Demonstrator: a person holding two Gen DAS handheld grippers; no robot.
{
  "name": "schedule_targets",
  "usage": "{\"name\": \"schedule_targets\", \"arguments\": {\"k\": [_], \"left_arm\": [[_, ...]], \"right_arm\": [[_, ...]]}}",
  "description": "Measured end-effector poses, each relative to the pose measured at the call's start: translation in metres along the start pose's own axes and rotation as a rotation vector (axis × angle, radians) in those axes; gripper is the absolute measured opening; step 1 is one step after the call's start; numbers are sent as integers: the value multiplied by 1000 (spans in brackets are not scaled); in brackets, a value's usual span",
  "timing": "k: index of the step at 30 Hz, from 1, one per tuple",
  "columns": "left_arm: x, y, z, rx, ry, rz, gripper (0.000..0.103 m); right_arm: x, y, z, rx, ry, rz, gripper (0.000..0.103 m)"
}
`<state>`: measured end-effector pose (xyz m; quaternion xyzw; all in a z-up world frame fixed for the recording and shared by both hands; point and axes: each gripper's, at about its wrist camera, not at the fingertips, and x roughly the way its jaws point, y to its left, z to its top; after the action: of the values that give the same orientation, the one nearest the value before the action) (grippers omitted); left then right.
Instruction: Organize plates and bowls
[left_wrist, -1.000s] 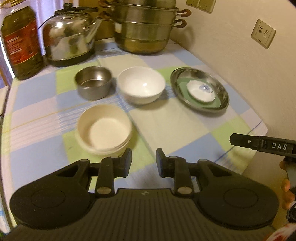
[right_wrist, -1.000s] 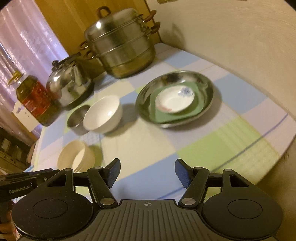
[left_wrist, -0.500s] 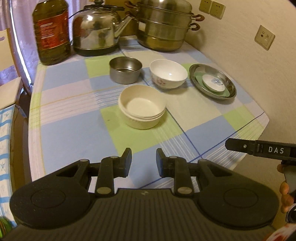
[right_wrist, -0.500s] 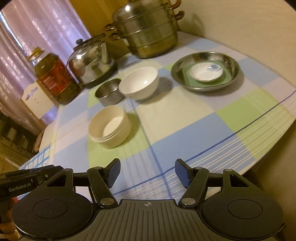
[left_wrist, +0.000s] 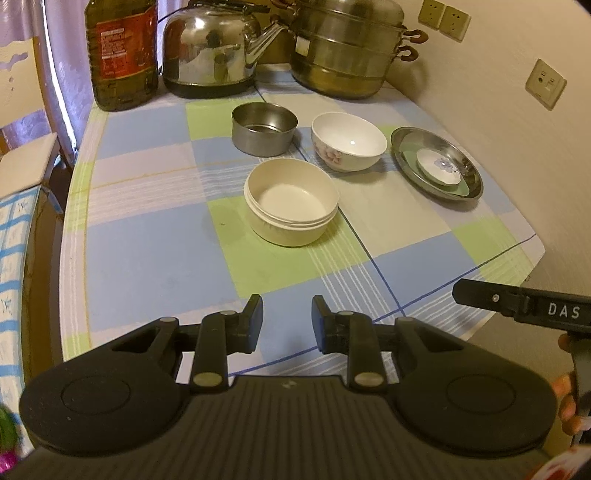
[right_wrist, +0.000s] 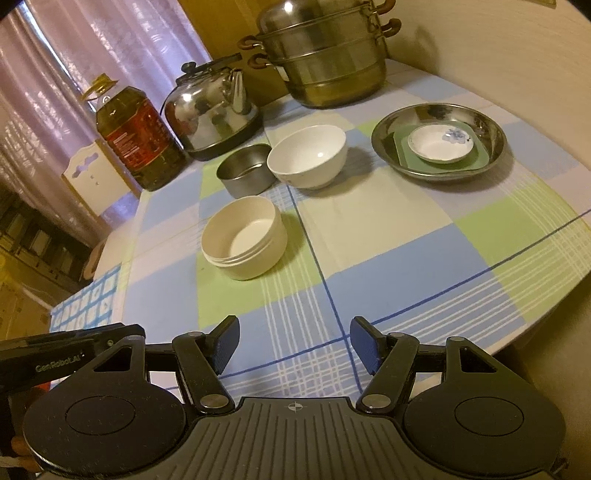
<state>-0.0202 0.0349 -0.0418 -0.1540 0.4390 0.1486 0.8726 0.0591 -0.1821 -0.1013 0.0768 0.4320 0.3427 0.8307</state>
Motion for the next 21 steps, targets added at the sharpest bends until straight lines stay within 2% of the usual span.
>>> {"name": "schedule_targets", "arguments": {"k": [3,21], "left_arm": [[4,-7,2,-18,8,9,25],[31,-37,14,-169,-3,126,29]], "right_arm": [[1,-10,6,0,7,25,83],[34,-60,46,-134,122,64,83]]}}
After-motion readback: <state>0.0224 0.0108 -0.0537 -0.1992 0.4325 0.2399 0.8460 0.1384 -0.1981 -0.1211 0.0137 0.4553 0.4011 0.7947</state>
